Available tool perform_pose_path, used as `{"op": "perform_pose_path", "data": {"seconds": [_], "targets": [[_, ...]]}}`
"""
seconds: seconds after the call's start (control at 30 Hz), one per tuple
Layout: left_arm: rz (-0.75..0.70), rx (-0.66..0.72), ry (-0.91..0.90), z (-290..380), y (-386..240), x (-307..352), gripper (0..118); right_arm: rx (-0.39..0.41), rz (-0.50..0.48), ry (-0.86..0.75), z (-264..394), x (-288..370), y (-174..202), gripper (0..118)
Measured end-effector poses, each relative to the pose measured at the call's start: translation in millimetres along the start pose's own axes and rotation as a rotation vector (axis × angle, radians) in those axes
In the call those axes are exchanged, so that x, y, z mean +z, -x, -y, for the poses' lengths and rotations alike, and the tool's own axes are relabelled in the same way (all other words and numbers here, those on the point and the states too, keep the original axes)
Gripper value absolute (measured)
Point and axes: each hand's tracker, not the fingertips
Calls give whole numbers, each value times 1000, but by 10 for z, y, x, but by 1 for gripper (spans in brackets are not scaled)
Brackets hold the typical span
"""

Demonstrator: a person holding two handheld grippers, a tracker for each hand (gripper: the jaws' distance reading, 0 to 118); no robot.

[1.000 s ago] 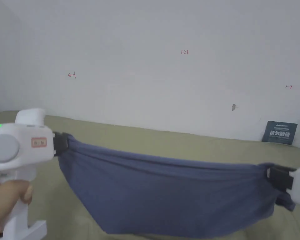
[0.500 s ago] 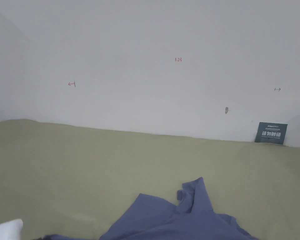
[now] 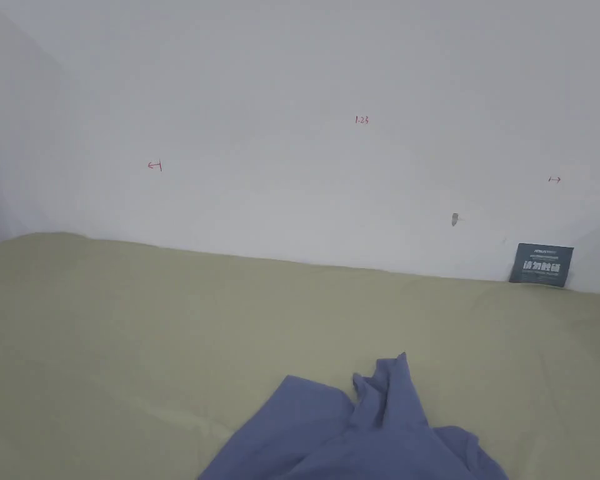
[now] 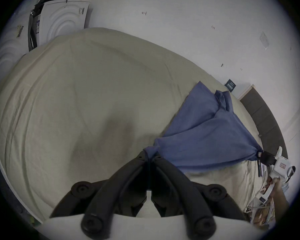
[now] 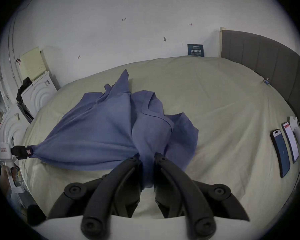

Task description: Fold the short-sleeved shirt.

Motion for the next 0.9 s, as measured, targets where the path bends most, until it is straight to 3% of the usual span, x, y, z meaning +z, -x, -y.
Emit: {"op": "perform_pose_path", "data": {"seconds": [0.03,0.07,0.1,0.13,0.17,0.2,0.23,0.33,0.43,0.47,0.5,0.53,0.57,0.6,0.7,0.9], "targets": [[10,-6,22,13,-19,-3,4,1,-11,-4,-8,9,4,17],[7,-10,25,5,-31,7,12,3,-15,-7,-31,28,21,24],[0,-8,23,-17,-51,40,36,9,-10,-17,-56,63,52,35],[-17,-3,-1,-43,-67,93,86,17,-17,-34,-86,121,94,57],[-20,4,-29,-69,-85,160,112,25,-20,-69,-127,188,120,78],[-10,12,-48,-97,-99,226,117,34,-36,-88,-168,242,142,94],[31,16,-109,-128,-116,343,115,49,-53,-98,-219,301,175,99],[91,-24,-201,-242,-231,646,112,117,-43,-171,-335,513,309,97],[68,-168,-266,-293,-403,832,96,159,-23,-193,-368,669,415,95],[48,-226,-285,-289,-466,879,96,162,-23,-194,-367,720,449,95],[20,-267,-303,-275,-519,908,77,170,-29,-190,-361,763,471,88],[-20,-304,-312,-257,-569,919,39,182,-33,-175,-346,788,472,67],[-53,-330,-303,-225,-579,899,10,187,-35,-144,-321,793,500,46],[-61,-337,-298,-197,-580,883,3,204,-24,-103,-292,793,529,21],[40,-252,-220,-157,-446,840,0,230,3,-93,-143,818,590,7],[20,-179,-68,-316,-230,581,0,201,-19,-58,-50,726,589,7]]}}
